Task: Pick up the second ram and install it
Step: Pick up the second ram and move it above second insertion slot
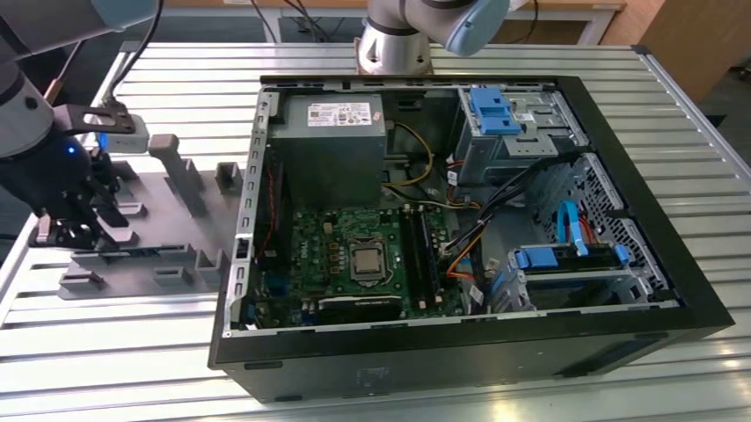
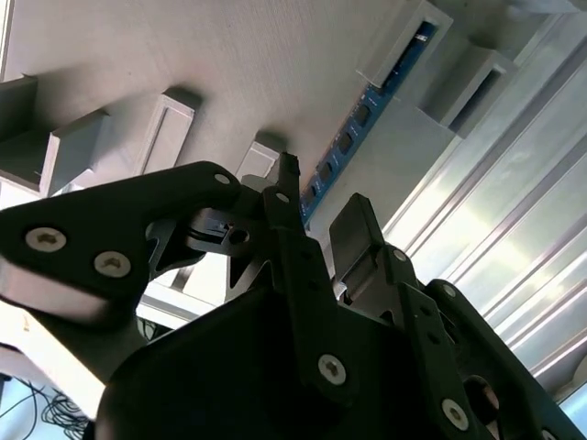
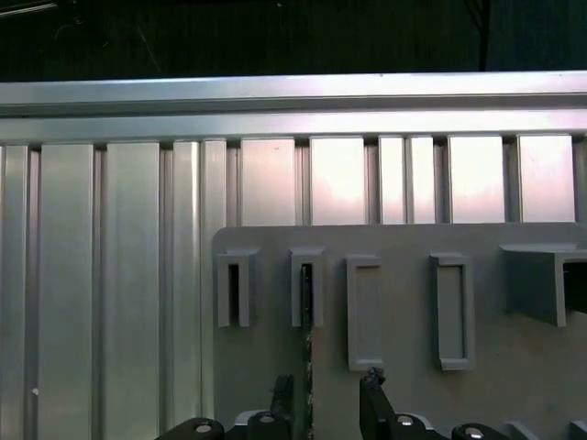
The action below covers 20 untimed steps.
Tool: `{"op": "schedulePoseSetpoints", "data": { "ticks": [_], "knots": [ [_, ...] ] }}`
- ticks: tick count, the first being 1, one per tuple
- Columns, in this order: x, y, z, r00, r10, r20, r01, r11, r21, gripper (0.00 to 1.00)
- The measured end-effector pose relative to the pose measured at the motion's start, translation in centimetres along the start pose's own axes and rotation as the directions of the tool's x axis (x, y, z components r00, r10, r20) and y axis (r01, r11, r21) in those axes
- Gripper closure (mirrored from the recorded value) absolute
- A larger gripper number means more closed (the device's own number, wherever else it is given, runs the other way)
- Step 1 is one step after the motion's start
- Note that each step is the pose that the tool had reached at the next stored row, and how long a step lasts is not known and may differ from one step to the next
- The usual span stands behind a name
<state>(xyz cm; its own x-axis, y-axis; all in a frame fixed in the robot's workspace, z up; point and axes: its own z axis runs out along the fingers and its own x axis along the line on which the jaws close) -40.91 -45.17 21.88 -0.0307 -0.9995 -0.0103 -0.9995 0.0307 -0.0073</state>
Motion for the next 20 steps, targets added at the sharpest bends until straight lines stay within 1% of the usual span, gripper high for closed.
{"op": "schedulePoseSetpoints", "data": {
  "ticks": [3, 10, 13, 16, 19, 20],
  "knots": [
    [0.04, 0.01, 0.22, 1.0, -0.001, -0.0009, 0.001, 1.0, -0.0002, 0.58],
    [0.06, 0.0, 0.26, 1.0, -0.001, -0.0008, 0.001, 1.0, 0.0001, 0.58],
    [0.21, -0.01, 0.34, 1.0, -0.001, -0.001, 0.001, 1.0, -0.0001, 0.58],
    [0.31, -0.01, 0.62, 1.0, -0.001, -0.0008, 0.001, 1.0, 0.0001, 0.58],
    [0.35, -0.05, 1.29, 1.0, -0.001, -0.0008, 0.001, 1.0, 0.0, 0.58],
    [0.35, -0.07, 1.41, 1.0, -0.001, -0.0006, 0.001, 1.0, 0.0, 0.58]
  ]
}}
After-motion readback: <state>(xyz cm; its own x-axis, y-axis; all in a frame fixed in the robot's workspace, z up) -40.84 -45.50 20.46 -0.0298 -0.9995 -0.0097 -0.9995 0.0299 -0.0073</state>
